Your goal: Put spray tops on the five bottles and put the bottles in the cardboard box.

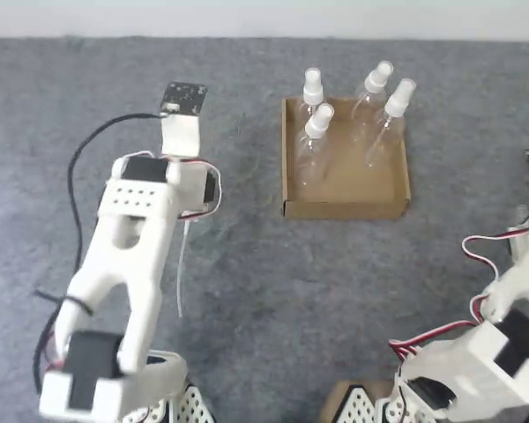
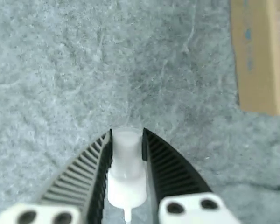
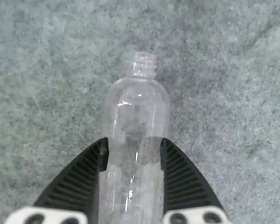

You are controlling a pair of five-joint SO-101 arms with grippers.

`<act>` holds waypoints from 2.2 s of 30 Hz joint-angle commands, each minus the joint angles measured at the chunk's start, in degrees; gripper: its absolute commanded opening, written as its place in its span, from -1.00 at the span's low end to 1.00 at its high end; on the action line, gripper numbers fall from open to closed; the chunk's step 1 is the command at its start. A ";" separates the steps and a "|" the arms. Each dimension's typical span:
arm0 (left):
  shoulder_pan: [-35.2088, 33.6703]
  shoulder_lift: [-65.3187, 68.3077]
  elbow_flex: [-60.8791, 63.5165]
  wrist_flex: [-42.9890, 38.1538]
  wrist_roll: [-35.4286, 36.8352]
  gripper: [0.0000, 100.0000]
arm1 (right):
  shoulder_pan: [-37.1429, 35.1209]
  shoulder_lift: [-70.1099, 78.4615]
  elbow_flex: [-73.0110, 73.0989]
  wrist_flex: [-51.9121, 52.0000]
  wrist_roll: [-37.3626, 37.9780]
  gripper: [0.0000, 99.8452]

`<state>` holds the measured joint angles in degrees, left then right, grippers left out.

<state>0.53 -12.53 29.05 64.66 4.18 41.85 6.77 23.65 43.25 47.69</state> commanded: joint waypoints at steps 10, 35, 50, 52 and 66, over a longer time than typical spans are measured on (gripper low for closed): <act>-1.76 -22.77 8.92 1.41 2.90 -0.95 | -3.21 1.98 -5.71 15.60 0.35 -0.57; -2.29 -23.56 17.63 -5.27 1.05 -0.95 | -8.40 5.85 -26.20 31.43 -1.85 -0.52; -2.29 -23.21 17.63 -5.19 1.14 -0.95 | -5.23 16.57 -31.91 32.13 1.05 -0.52; -2.29 -23.21 17.63 -5.19 1.14 -0.95 | -5.14 16.57 -31.74 33.45 1.05 -0.55; -2.64 -23.65 17.19 -5.27 1.23 -0.95 | -7.87 10.68 -34.81 38.90 -2.81 -0.99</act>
<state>-1.76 -33.98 46.99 60.79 5.76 35.78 24.18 -5.71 77.98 48.04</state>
